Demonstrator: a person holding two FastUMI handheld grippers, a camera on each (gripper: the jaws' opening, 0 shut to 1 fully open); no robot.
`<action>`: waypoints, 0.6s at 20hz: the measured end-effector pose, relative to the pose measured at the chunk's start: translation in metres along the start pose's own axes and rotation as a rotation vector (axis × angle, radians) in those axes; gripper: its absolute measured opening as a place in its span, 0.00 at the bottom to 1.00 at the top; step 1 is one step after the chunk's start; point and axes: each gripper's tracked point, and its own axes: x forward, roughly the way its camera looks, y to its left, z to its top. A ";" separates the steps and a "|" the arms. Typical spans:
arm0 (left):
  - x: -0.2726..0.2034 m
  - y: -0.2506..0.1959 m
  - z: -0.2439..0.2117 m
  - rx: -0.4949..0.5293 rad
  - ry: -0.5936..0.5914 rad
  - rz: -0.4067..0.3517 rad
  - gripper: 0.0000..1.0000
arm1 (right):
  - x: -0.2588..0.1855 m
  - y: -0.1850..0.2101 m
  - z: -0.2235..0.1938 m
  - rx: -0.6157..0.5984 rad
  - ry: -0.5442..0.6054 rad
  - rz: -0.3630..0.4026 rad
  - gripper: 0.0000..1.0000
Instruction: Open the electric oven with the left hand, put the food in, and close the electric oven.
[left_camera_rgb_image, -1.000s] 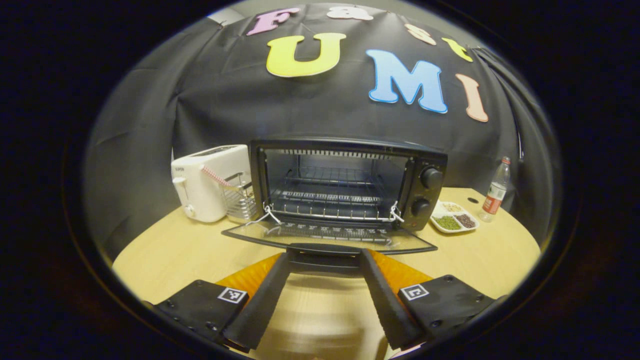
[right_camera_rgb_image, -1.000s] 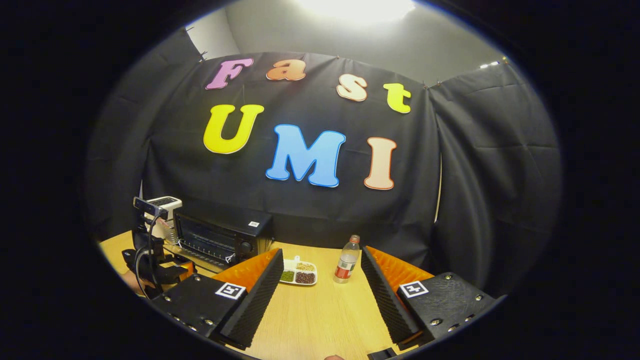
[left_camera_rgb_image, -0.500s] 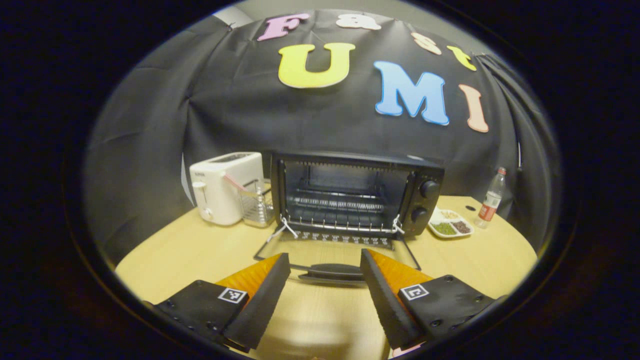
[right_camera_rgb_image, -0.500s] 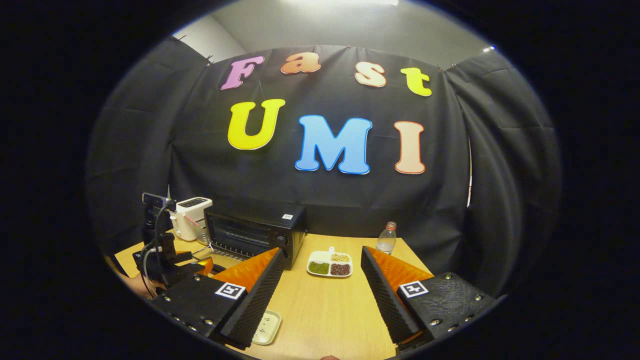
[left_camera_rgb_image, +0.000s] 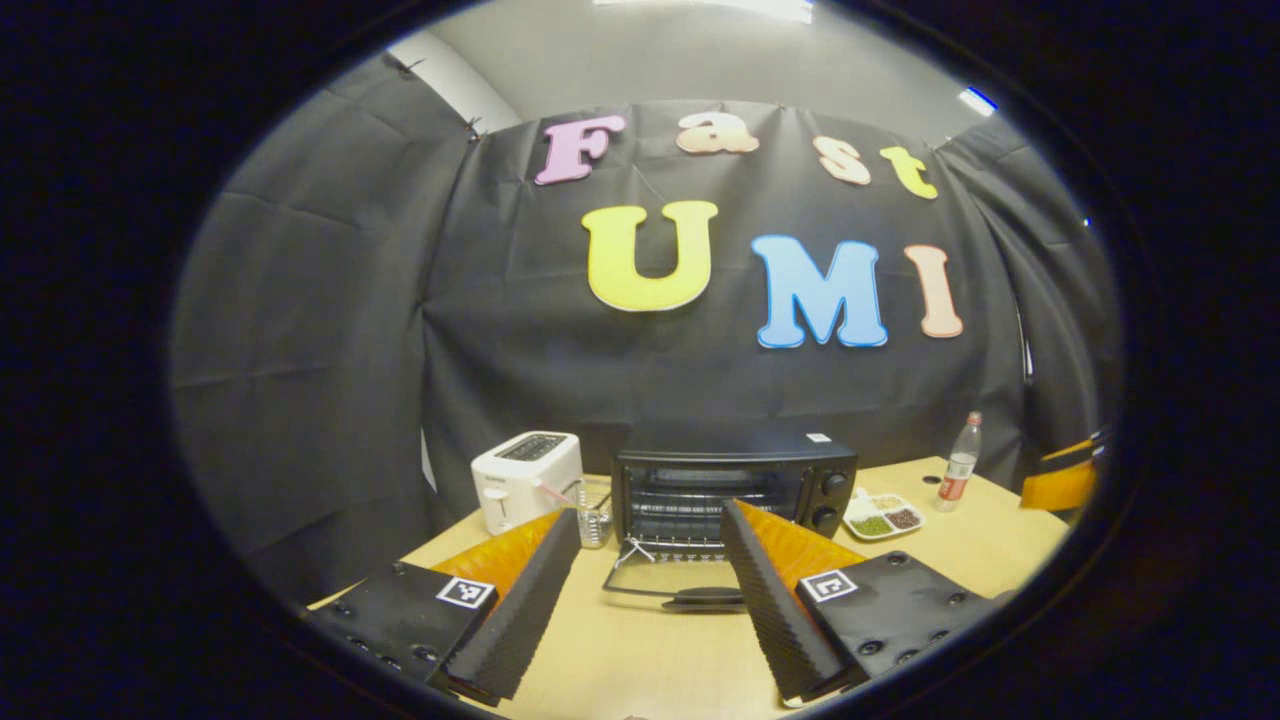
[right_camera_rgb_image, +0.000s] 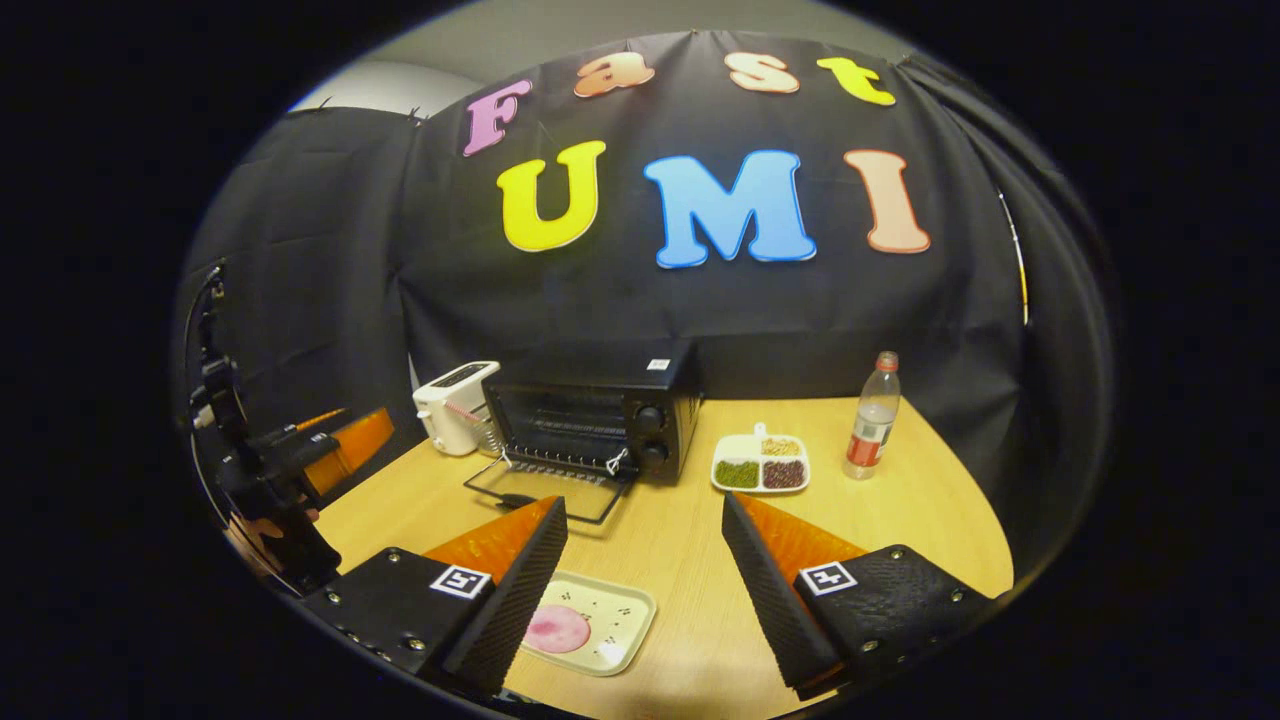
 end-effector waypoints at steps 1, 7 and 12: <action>-0.010 0.003 0.006 -0.003 -0.008 0.008 0.95 | 0.004 0.002 -0.009 0.020 0.036 0.017 0.96; -0.054 0.021 0.025 0.009 -0.041 0.047 1.00 | 0.025 0.020 -0.063 0.182 0.291 0.134 0.99; -0.072 0.033 0.032 0.024 -0.054 0.074 1.00 | 0.040 0.026 -0.103 0.306 0.467 0.188 0.99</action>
